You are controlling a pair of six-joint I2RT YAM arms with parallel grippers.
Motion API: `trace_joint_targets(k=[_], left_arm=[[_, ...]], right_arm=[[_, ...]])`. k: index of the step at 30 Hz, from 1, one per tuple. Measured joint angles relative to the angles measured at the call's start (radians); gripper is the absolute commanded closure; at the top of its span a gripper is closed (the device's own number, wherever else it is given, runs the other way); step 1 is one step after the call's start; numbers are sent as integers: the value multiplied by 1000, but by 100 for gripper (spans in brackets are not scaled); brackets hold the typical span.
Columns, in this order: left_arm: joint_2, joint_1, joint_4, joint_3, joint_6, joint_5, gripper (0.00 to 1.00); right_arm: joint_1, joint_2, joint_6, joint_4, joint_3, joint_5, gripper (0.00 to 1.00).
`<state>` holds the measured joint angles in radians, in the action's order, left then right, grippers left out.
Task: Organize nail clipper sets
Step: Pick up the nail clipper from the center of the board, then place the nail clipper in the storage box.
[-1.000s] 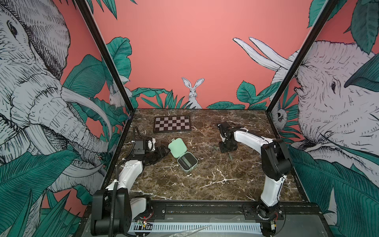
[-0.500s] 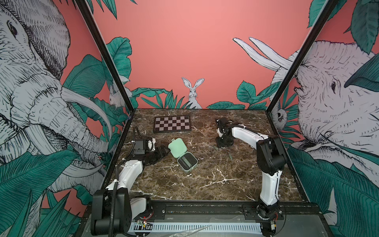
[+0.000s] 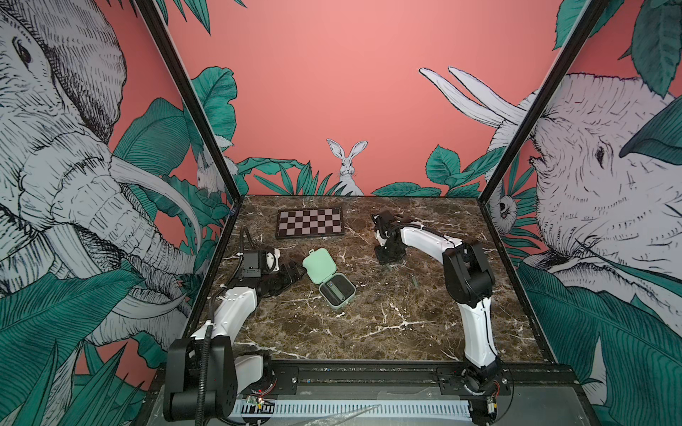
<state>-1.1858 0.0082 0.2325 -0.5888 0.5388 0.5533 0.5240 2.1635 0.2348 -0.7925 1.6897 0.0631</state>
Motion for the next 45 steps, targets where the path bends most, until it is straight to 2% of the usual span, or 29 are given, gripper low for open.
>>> trace_joint_targets(k=[11, 17, 20, 26, 32, 37, 40, 45], left_arm=[[-2, 0, 0, 0, 0, 0, 16], [-2, 0, 0, 0, 1, 0, 9], [-2, 0, 0, 0, 0, 1, 1], [13, 0, 16, 0, -24, 0, 1], [102, -24, 74, -1, -64, -13, 1], [211, -159, 122, 4, -83, -68, 1], [311, -218, 123, 52, -79, -100, 1], [469, -231, 169, 167, -46, -145, 1]], right_arm=[[13, 42, -4, -13, 39, -14, 78], [26, 41, -3, -25, 39, -20, 88], [44, 39, 2, -32, 39, -24, 89], [145, 5, 8, -66, 64, -34, 89], [274, -5, 2, -108, 204, -28, 90], [342, 8, -5, -129, 289, 2, 90], [360, 33, -8, -135, 312, 14, 90], [381, 86, -8, -143, 317, 32, 90]])
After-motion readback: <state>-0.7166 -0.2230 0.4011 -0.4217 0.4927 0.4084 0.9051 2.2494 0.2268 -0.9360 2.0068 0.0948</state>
